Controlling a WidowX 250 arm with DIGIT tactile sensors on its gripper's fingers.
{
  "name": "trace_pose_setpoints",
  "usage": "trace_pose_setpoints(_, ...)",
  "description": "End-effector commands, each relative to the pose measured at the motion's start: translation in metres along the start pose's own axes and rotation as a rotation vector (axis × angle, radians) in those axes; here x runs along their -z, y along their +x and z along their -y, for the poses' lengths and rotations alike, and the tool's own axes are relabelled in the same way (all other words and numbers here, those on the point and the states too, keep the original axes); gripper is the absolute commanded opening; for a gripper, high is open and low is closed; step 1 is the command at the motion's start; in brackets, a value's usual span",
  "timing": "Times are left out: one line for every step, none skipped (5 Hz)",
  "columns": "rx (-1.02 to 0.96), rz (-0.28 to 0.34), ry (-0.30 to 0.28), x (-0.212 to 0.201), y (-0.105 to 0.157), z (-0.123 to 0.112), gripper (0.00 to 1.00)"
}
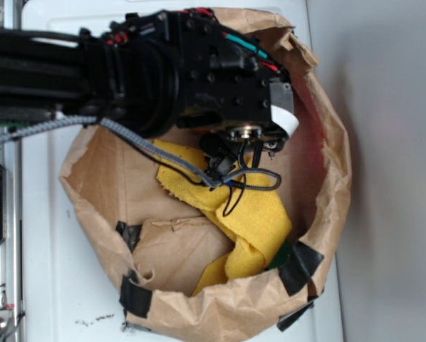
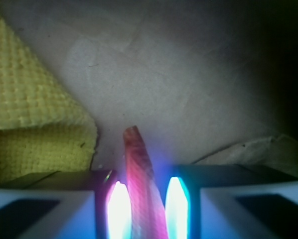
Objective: Grab the shell.
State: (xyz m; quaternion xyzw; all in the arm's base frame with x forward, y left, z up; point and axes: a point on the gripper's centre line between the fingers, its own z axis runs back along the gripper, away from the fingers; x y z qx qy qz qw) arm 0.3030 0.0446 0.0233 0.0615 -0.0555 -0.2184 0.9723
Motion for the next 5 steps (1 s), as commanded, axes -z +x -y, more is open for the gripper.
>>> trace_pose_setpoints(-0.061, 0.202, -0.046, -0.108, 0.000, 0.005, 0.00)
trace_pose_setpoints(-0.097, 0.182, -0.069, -0.128, -0.001, 0.006, 0.00)
trace_pose_setpoints(-0.204, 0.132, -0.092, -0.133, 0.001, 0.004, 0.00)
trace_pose_setpoints(-0.261, 0.092, -0.109, -0.128, 0.000, 0.009, 0.00)
trace_pose_setpoints(-0.286, 0.034, -0.057, -0.124, 0.002, 0.011, 0.00)
